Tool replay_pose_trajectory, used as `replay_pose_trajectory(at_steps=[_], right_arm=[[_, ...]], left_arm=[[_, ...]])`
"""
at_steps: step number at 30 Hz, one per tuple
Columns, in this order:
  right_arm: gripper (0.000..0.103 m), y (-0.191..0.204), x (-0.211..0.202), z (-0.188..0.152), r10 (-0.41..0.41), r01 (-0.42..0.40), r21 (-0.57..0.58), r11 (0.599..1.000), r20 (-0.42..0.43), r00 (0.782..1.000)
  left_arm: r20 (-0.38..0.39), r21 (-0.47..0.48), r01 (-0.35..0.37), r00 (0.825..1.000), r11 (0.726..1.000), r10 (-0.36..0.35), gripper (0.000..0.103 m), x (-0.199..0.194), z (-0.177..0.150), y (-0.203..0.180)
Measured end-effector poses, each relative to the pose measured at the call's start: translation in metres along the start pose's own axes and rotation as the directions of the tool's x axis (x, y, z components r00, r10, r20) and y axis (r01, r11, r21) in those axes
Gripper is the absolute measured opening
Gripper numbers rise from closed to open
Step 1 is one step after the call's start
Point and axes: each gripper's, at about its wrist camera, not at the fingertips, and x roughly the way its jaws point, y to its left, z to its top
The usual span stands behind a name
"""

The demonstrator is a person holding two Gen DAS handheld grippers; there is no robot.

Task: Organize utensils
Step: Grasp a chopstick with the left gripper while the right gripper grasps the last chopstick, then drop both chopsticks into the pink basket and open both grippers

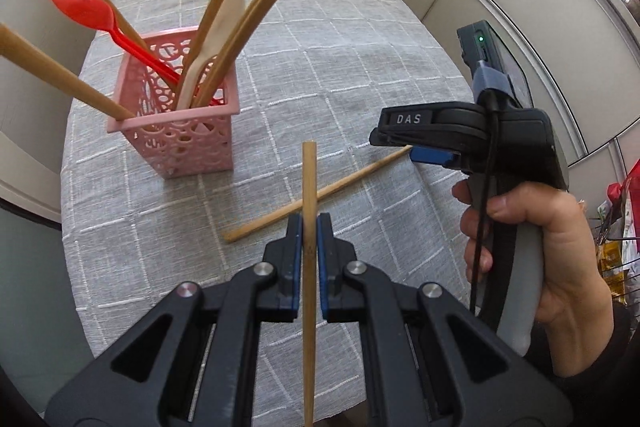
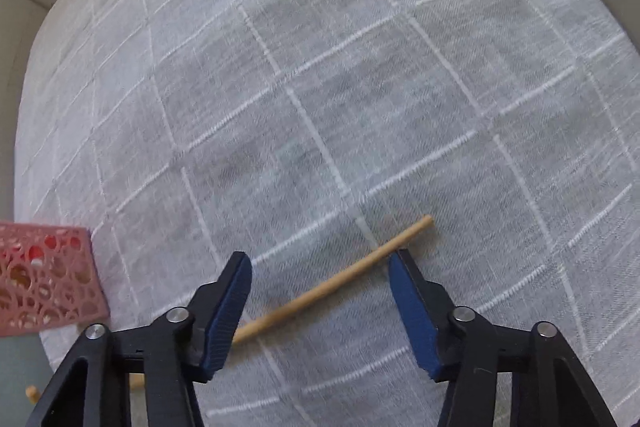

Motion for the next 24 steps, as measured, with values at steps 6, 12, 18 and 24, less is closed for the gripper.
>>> replay_pose_trajectory(at_steps=[6,12,18,24], right_arm=[[0.027,0.019,0.005,0.004,-0.099,0.102,-0.038,0.994,0.078,0.992],[0.005,0.017,0.011,0.017,0.036,-0.029,-0.089,0.996,0.072,0.997],[0.004,0.001,0.000,0.024,0.128,-0.120,-0.102,0.987,0.070,0.989],[0.004,-0.003,-0.038,0.020,0.194,-0.173,-0.155,0.973,0.129,0.973]], left_arm=[[0.003,0.001,0.002,1.000,1.000,-0.002,0.008,0.000,0.000,0.002],[0.014,-0.008,-0.001,1.000,1.000,0.001,0.008,-0.004,-0.002,0.009],[0.028,-0.017,-0.008,1.000,1.000,0.008,0.008,-0.008,-0.001,0.015],[0.091,-0.012,-0.015,0.996,1.000,0.016,0.008,-0.028,0.000,0.013]])
